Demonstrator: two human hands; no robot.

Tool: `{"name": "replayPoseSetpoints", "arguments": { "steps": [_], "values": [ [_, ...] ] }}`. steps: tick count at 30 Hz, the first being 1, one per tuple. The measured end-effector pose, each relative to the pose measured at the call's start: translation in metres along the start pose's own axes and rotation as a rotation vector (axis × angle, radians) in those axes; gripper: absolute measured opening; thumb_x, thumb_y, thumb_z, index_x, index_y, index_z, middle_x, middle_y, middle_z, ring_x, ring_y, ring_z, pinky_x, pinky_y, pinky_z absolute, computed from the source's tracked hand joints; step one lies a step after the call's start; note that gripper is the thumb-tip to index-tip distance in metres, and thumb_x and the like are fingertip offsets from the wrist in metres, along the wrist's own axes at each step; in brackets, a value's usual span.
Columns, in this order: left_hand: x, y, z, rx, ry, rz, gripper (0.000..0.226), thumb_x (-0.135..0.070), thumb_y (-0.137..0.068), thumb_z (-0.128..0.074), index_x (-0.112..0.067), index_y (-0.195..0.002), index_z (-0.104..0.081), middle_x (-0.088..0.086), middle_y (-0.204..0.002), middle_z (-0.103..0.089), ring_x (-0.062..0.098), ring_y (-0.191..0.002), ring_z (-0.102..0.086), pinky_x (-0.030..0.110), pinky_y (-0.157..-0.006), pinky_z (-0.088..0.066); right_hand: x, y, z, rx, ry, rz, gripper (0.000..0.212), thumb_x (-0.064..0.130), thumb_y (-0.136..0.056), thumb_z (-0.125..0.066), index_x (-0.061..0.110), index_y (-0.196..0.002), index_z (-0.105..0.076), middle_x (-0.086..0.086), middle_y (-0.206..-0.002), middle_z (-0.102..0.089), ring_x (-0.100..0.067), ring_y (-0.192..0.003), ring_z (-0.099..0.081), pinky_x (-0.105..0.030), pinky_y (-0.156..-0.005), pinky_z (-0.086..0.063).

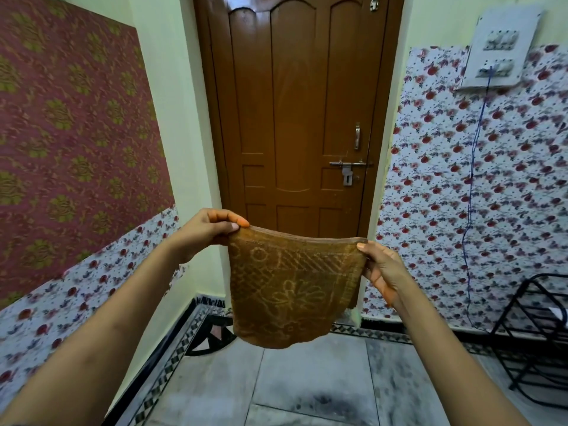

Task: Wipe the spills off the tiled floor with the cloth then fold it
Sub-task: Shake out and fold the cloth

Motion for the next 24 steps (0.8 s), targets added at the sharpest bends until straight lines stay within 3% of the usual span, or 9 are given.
{"name": "replayPoseSetpoints", "arguments": {
  "steps": [4, 6, 7, 8, 11, 14, 19, 24],
  "values": [
    [0.015, -0.008, -0.004, -0.2, 0.148, 0.169, 0.02, 0.0, -0.088, -0.055, -0.01, -0.081, -0.071, 0.01, -0.09, -0.066, 0.02, -0.084, -0.06, 0.032, -0.083, -0.051, -0.004, -0.004, -0.007, -0.135, 0.182, -0.016, 0.007, 0.012, -0.088, -0.059, 0.01, -0.085, -0.064, -0.007, -0.074, -0.064, -0.018, -0.071, -0.059, -0.035, -0.077, -0.053],
    [0.022, -0.008, -0.015, -0.267, 0.197, 0.224, 0.016, 0.003, -0.087, -0.056, -0.006, -0.08, -0.068, 0.013, -0.09, -0.066, 0.02, -0.08, -0.062, 0.03, -0.076, -0.056, -0.01, -0.002, -0.019, -0.174, 0.232, -0.009, 0.009, 0.012, -0.088, -0.058, 0.009, -0.083, -0.064, -0.007, -0.07, -0.059, -0.008, -0.051, -0.054, -0.024, -0.051, -0.052],
    [0.024, -0.006, -0.023, -0.268, 0.226, 0.241, 0.014, 0.003, -0.086, -0.057, -0.005, -0.08, -0.067, 0.013, -0.088, -0.066, 0.019, -0.076, -0.063, 0.026, -0.068, -0.058, -0.014, 0.0, -0.024, -0.195, 0.225, -0.007, 0.01, 0.011, -0.089, -0.057, 0.01, -0.082, -0.064, -0.007, -0.07, -0.058, -0.005, -0.049, -0.054, -0.017, -0.042, -0.045],
    [0.025, -0.005, -0.032, -0.257, 0.244, 0.248, 0.012, 0.002, -0.086, -0.058, -0.006, -0.082, -0.067, 0.012, -0.086, -0.067, 0.018, -0.075, -0.064, 0.023, -0.061, -0.058, -0.019, 0.001, -0.03, -0.208, 0.202, -0.007, 0.012, 0.009, -0.089, -0.057, 0.012, -0.08, -0.065, -0.007, -0.074, -0.061, -0.007, -0.056, -0.057, -0.015, -0.044, -0.044],
    [0.025, 0.0, -0.058, -0.208, 0.244, 0.231, 0.011, -0.001, -0.086, -0.06, -0.009, -0.085, -0.067, 0.01, -0.088, -0.068, 0.017, -0.078, -0.066, 0.02, -0.056, -0.054, -0.032, 0.007, -0.053, -0.179, 0.144, -0.041, 0.011, 0.005, -0.088, -0.058, 0.01, -0.087, -0.067, -0.01, -0.092, -0.067, -0.019, -0.086, -0.064, -0.023, -0.068, -0.054],
    [0.022, 0.0, -0.079, -0.161, 0.226, 0.192, 0.012, -0.001, -0.085, -0.061, -0.011, -0.088, -0.068, 0.009, -0.09, -0.068, 0.015, -0.08, -0.067, 0.021, -0.061, -0.053, -0.039, 0.013, -0.073, -0.149, 0.121, -0.053, 0.019, 0.002, -0.087, -0.06, 0.003, -0.105, -0.065, -0.014, -0.103, -0.067, -0.023, -0.097, -0.065, -0.03, -0.081, -0.055],
    [0.01, -0.001, -0.095, -0.159, 0.216, 0.135, 0.011, -0.004, -0.088, -0.059, -0.01, -0.092, -0.067, 0.008, -0.092, -0.068, 0.014, -0.082, -0.066, 0.017, -0.06, -0.053, -0.033, 0.026, -0.095, -0.081, 0.168, 0.049, 0.028, 0.003, -0.082, -0.066, 0.003, -0.111, -0.064, -0.012, -0.1, -0.069, -0.02, -0.092, -0.067, -0.024, -0.078, -0.053],
    [-0.001, -0.001, -0.091, -0.134, 0.188, 0.067, 0.009, -0.018, -0.084, -0.067, -0.012, -0.091, -0.07, 0.008, -0.094, -0.07, 0.015, -0.088, -0.068, 0.021, -0.07, -0.055, -0.026, 0.037, -0.1, 0.022, 0.191, 0.121, 0.031, -0.002, -0.091, -0.048, 0.016, -0.112, -0.064, 0.004, -0.088, -0.068, -0.002, -0.073, -0.064, -0.015, -0.064, -0.052]
  ]
}}
Point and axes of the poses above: each hand's wrist, its own y-axis away from the middle knuckle, its own z-axis out of the back of the hand, x = y × z, the point moved 6 cm from there along -y, towards the middle knuckle
